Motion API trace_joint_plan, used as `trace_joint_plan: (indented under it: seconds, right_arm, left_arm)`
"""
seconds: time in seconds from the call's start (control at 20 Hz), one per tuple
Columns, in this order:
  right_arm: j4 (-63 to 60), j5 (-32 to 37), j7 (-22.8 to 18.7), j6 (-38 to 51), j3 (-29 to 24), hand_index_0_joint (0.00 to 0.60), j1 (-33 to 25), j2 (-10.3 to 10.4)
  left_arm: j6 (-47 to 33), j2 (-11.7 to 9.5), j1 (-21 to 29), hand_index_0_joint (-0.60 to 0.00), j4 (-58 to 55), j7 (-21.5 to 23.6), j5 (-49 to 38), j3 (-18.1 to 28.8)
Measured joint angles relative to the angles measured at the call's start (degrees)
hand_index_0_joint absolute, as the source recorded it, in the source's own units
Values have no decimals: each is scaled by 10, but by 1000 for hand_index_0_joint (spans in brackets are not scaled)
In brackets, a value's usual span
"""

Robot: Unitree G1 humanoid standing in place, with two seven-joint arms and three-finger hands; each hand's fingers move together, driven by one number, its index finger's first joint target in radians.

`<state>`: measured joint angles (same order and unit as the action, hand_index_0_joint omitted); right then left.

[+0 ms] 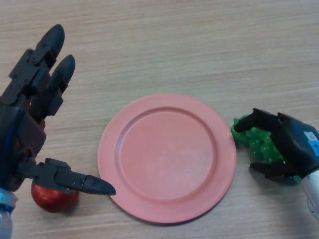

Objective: Pick up the green grapes and place it on the plate

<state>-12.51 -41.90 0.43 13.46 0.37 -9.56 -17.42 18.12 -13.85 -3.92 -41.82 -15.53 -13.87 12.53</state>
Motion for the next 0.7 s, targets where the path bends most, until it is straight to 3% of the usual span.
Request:
trace_joint_plan:
  seconds: [0.15,0.35,0.5,0.6,0.7]
  right_arm:
    - [33,-12,41,-27,0,600,-7,-13]
    - [158,-11,103,-98,-5,600,-39,-11]
    - [239,-7,149,-164,24,600,-68,26]
    - [284,21,182,-232,79,600,-87,57]
    - [296,30,185,-264,151,600,-121,60]
  left_arm:
    - [0,0,0,0,0,0,0,7]
    - [0,0,7,0,3,10,-10,21]
    - [0,-3,15,0,8,10,-13,22]
    - [0,-5,19,0,10,11,-22,24]
    - [0,-7,19,0,12,11,-35,24]
